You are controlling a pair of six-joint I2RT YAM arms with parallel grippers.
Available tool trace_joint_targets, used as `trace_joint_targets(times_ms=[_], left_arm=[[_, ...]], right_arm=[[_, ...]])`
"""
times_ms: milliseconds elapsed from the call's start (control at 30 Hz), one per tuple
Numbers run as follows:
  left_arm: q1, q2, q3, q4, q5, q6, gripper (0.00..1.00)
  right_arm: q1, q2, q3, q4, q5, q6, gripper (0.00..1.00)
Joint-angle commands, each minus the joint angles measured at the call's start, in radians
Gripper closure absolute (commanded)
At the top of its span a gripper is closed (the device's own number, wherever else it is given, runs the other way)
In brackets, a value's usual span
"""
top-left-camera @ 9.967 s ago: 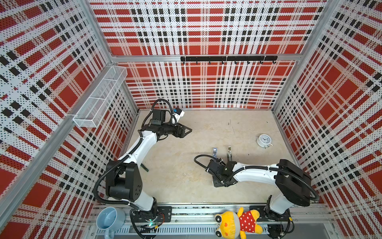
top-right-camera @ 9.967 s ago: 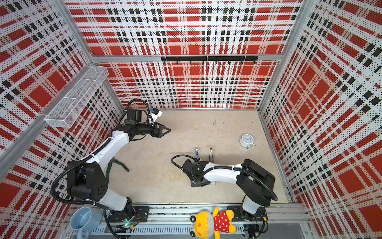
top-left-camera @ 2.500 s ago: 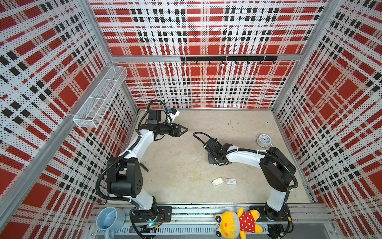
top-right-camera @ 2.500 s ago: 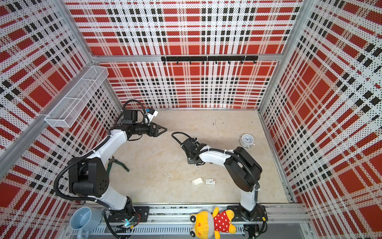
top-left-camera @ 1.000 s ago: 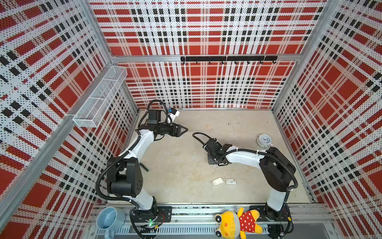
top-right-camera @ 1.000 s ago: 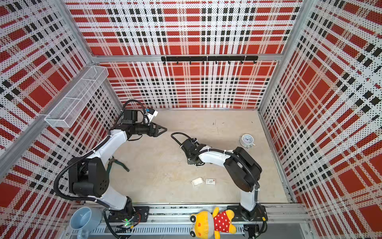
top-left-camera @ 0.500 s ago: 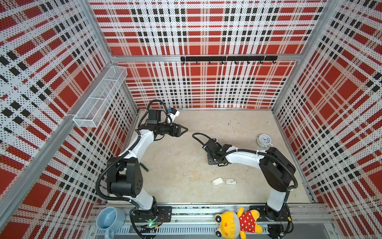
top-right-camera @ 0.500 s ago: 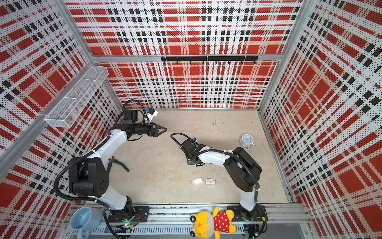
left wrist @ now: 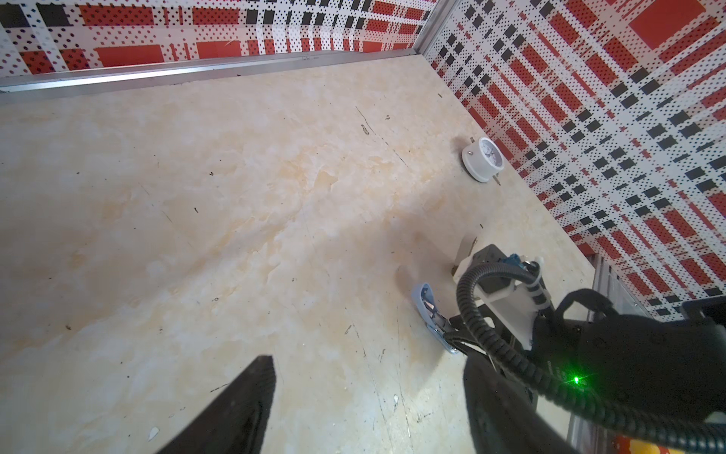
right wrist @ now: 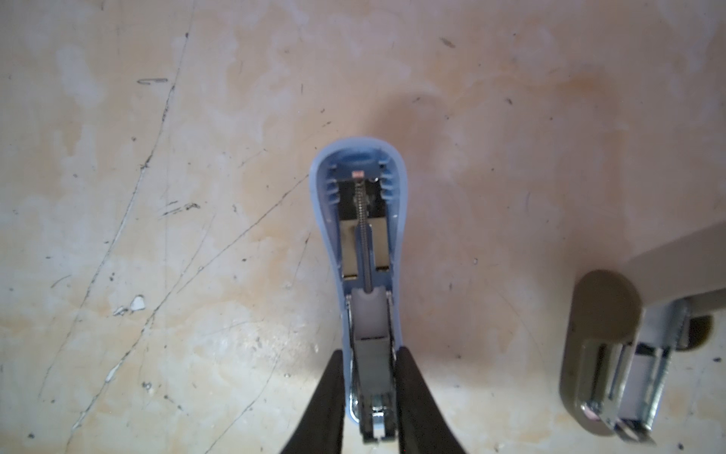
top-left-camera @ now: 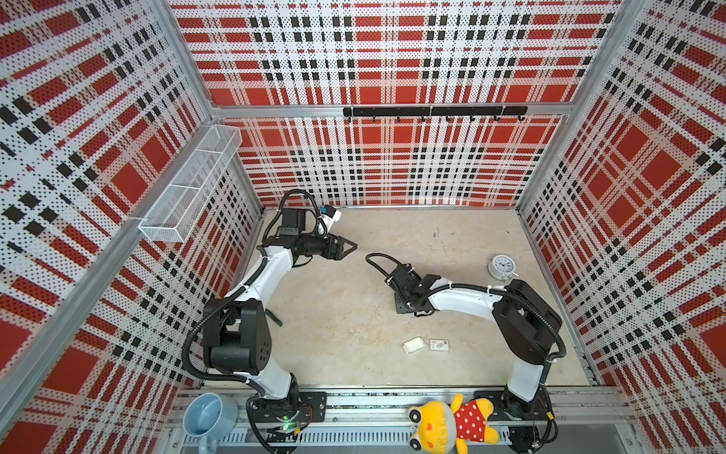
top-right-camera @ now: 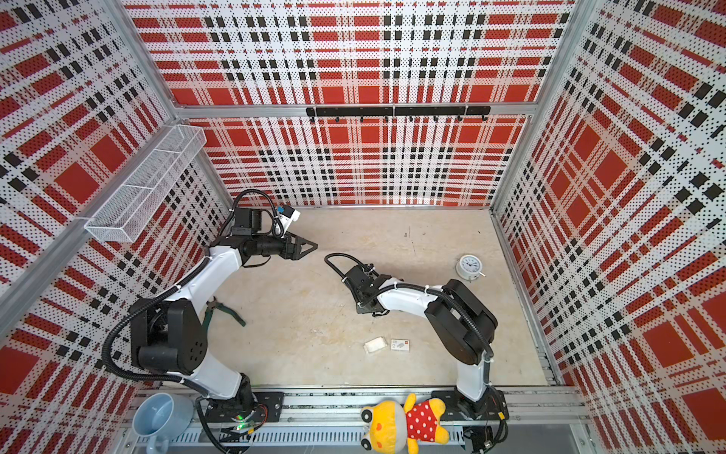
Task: Load the staples into the stapler
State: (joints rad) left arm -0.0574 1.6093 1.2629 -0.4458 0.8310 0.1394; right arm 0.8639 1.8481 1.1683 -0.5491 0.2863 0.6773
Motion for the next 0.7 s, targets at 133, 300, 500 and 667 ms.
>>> trace_joint_targets(times_ms=[133, 300, 500, 667], left_arm=[[0.01, -0.024, 0.02, -0.007, 0.008, 0.009, 0.22], [0.011, -0.03, 0.023, -0.012, 0.003, 0.014, 0.22], [0.011, -0.036, 0.02, -0.019, -0.001, 0.023, 0.22], [0.01, -0.046, 0.014, -0.025, 0.0, 0.024, 0.22]], right_arm=[[0.006, -0.068, -0.006, 0.0, 0.033, 0.011, 0.72], [0.007, -0.085, 0.019, -0.006, 0.037, -0.015, 0.71], [-0.006, -0.048, 0.078, 0.008, -0.007, -0.057, 0.67], [-0.023, -0.005, 0.103, 0.026, -0.042, -0.069, 0.67]])
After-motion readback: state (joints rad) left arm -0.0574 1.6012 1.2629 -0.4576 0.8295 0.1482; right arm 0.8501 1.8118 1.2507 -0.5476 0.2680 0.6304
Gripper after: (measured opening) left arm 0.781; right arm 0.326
